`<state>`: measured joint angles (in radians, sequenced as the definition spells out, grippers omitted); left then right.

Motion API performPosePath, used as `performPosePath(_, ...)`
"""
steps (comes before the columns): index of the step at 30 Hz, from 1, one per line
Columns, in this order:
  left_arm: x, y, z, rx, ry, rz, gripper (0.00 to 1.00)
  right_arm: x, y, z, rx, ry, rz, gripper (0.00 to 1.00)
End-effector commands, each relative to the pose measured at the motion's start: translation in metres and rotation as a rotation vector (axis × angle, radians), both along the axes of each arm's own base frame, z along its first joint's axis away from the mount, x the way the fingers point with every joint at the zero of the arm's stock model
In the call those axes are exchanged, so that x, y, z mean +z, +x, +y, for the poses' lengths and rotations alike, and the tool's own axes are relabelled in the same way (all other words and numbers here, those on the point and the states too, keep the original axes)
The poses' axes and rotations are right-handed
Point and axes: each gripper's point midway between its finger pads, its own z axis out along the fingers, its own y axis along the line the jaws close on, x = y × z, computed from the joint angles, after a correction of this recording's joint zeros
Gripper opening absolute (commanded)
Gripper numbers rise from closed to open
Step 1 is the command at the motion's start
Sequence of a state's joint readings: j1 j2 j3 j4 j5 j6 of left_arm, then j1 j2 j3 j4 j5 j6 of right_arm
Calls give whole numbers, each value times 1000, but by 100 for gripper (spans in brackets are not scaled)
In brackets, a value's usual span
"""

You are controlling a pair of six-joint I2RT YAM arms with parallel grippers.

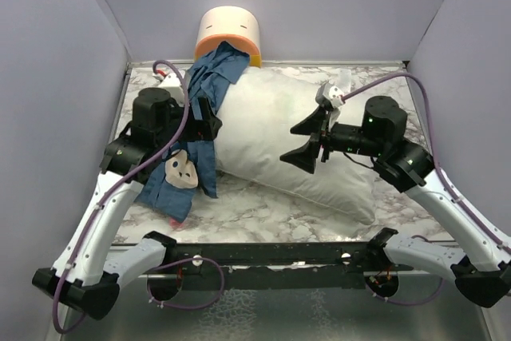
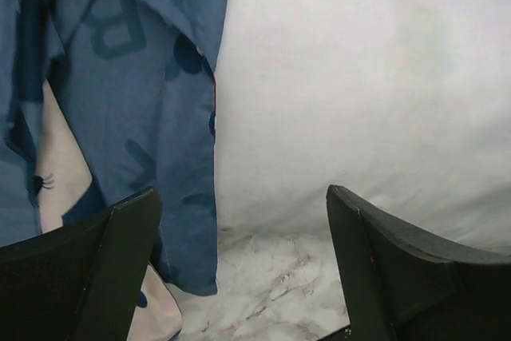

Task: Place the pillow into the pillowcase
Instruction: Stuff the pillow into the pillowcase.

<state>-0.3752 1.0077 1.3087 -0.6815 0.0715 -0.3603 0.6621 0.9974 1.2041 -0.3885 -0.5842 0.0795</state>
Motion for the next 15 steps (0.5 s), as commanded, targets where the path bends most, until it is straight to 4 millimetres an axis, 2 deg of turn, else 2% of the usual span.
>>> performPosePath(1,-36,7,-15,9,-84,102,89,-42,-5,2,19,-55,121,84)
performPosePath(5,-51,40,-14,87,-56,113,90,-56,3,2,-23,-85,161,84)
performPosePath(10,-76,85,5,239,95,158,86,-65,10,4,-50,-103,199,84)
performPosePath(12,-80,96,5,240,127,163,69,-65,12,2,-65,-103,199,84)
performPosePath(13,-85,100,4,236,140,172,54,-66,13,1,-77,-105,199,84)
performPosePath(15,-79,107,2,231,150,163,30,-68,16,-2,-103,-112,200,84)
